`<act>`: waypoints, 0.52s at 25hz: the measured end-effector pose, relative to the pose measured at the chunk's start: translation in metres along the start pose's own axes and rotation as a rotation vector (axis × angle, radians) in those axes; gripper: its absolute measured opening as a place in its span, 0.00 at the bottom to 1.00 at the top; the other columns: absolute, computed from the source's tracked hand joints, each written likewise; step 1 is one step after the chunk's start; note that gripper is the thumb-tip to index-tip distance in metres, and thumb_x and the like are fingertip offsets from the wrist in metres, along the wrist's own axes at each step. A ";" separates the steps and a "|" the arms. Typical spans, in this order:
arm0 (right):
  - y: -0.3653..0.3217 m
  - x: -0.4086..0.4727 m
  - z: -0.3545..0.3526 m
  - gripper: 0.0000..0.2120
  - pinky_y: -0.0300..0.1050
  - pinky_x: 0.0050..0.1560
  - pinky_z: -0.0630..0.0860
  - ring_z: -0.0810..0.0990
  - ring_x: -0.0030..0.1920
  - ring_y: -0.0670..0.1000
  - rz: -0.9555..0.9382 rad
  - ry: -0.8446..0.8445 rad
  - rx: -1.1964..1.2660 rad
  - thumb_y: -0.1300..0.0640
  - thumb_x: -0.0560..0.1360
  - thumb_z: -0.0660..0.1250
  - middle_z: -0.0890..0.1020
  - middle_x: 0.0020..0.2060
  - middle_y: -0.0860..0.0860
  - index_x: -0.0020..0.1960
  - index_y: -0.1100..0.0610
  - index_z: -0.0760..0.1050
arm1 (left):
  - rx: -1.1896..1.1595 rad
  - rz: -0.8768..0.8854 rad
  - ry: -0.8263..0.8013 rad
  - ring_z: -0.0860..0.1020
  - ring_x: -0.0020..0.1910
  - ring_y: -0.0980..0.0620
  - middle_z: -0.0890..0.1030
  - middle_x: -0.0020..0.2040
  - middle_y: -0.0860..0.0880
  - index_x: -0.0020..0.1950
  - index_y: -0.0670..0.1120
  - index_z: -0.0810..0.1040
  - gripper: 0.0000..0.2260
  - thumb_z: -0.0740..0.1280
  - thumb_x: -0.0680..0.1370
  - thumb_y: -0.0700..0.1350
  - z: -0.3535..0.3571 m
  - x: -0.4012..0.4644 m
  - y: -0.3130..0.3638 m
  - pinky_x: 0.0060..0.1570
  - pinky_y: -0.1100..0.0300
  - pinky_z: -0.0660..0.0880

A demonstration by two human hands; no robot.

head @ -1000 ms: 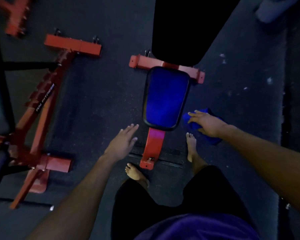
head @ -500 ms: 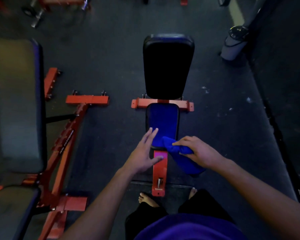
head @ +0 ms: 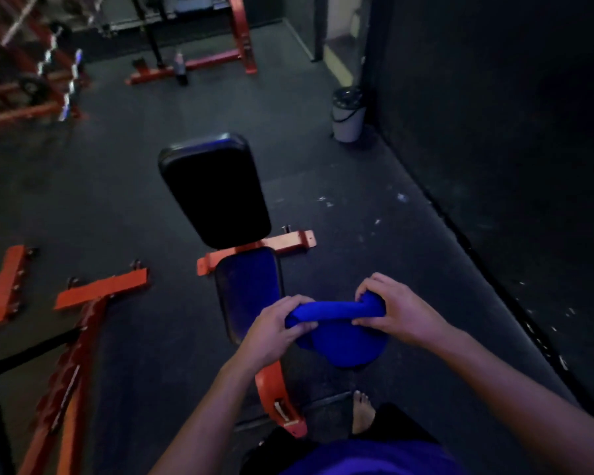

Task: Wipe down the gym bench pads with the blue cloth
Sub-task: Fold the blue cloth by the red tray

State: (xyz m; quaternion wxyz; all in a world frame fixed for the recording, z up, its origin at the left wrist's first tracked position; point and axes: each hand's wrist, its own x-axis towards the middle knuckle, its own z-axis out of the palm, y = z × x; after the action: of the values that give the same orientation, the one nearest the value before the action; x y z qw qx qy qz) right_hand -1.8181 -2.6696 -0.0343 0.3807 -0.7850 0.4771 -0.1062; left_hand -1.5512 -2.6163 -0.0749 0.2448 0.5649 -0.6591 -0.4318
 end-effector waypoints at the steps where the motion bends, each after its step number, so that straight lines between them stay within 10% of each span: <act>1: 0.008 -0.012 -0.008 0.13 0.45 0.45 0.77 0.76 0.48 0.42 0.042 0.027 0.021 0.47 0.70 0.76 0.73 0.49 0.39 0.47 0.42 0.73 | -0.014 0.024 -0.031 0.79 0.55 0.57 0.80 0.54 0.57 0.59 0.58 0.79 0.10 0.72 0.80 0.47 0.004 0.009 0.008 0.56 0.58 0.75; 13: -0.037 -0.170 0.052 0.10 0.37 0.37 0.74 0.78 0.44 0.39 0.552 0.561 0.112 0.47 0.71 0.75 0.79 0.43 0.38 0.43 0.41 0.74 | -0.297 0.148 -0.351 0.80 0.55 0.57 0.83 0.55 0.55 0.60 0.62 0.79 0.15 0.68 0.82 0.40 0.030 0.013 0.029 0.53 0.67 0.75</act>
State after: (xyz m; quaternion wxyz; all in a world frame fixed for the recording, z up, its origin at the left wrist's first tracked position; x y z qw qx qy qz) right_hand -1.8549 -2.4930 -0.0112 0.2923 -0.5458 0.7490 -0.2361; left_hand -1.5938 -2.6199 -0.0675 0.2379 0.3893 -0.6602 -0.5966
